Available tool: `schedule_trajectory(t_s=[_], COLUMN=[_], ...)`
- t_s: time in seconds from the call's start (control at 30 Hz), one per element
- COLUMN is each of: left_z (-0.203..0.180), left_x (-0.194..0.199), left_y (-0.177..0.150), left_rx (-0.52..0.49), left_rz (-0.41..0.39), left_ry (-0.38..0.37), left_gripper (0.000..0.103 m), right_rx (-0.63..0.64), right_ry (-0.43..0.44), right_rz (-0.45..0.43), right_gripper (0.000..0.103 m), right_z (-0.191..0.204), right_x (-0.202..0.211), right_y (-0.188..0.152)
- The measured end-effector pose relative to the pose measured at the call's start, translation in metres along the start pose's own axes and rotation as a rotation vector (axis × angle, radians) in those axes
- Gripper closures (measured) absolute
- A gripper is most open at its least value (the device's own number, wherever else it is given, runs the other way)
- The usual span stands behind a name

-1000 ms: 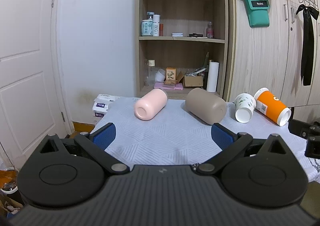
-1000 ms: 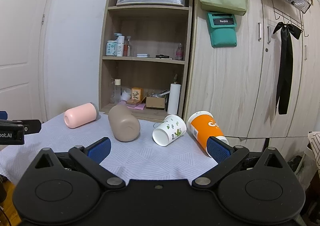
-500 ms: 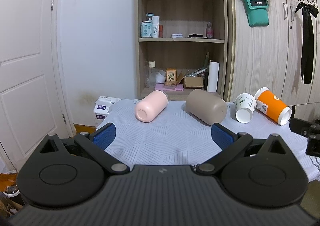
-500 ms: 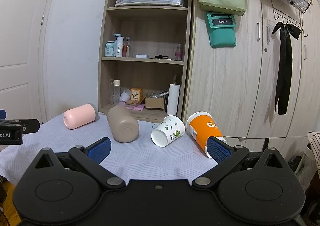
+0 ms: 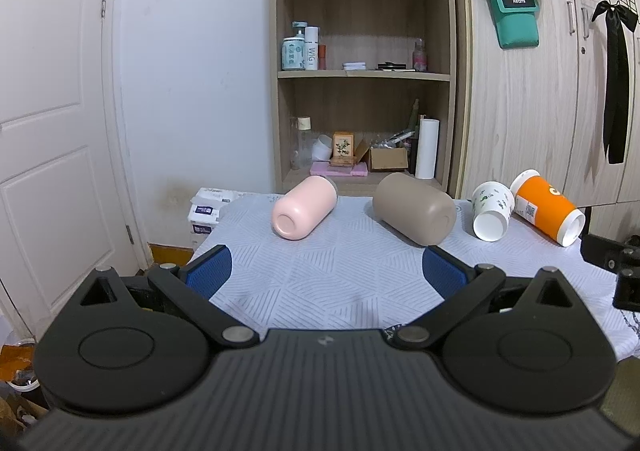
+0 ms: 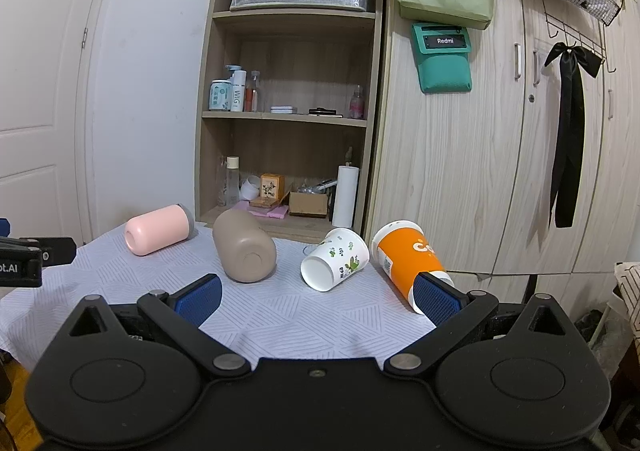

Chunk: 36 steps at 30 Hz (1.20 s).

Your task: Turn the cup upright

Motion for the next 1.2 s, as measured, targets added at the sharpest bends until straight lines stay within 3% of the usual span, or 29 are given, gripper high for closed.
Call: schedule_trajectory(t_s=[0.17, 0.33, 0.57, 0.7, 0.87, 1.07, 1.2], left_z=[0.003, 0.009, 0.013, 0.006, -0.011, -0.017, -0.018], left_x=[-0.009, -0.034, -0.085, -0.116, -0.152, -0.189, -0.202], left_y=[0.014, 0.034, 0.042, 0.039, 0.039, 0.028, 0.027], left_rx=[-0.009, 0.042, 0.15, 0.232, 0.314, 0.393, 0.473], left_rz=[0.043, 0.105, 0.172, 0.226, 0.295, 0.382, 0.393], left_ry=[0.006, -0.054, -0.1, -0.189, -0.275, -0.288, -0.342], left_gripper=[0.0, 0.0, 0.0, 0.002, 0.002, 0.003, 0.004], right_rx=[0.02, 0.068, 0.191, 0.249, 0.315, 0.201, 0.154], right_ry=[0.088, 0.271, 0.402, 0.478, 0.491, 0.54, 0.521], right_rz=[-0.001, -0.015, 0.076, 0.14, 0.236, 0.415, 0.465], right_gripper=[0.0, 0.0, 0.0, 0.0, 0.0, 0.0, 0.0], right_z=[0.007, 0.021, 0.046, 0.058, 0.068, 0.061, 0.055], right_x=[-0.006, -0.024, -0.075, -0.101, -0.142, -0.196, -0.221], right_y=[0.013, 0.032, 0.038, 0.038, 0.037, 0.03, 0.021])
Point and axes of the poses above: each gripper's, at about its wrist camera, not at the fingertips, and x roughly against the way its jaws point, z to its left, y to its top, the point moved 8 cm from there along -x, roughly the way its jaws point, and after that the axes turned 1 degree about -y, right-handed, at the moved point
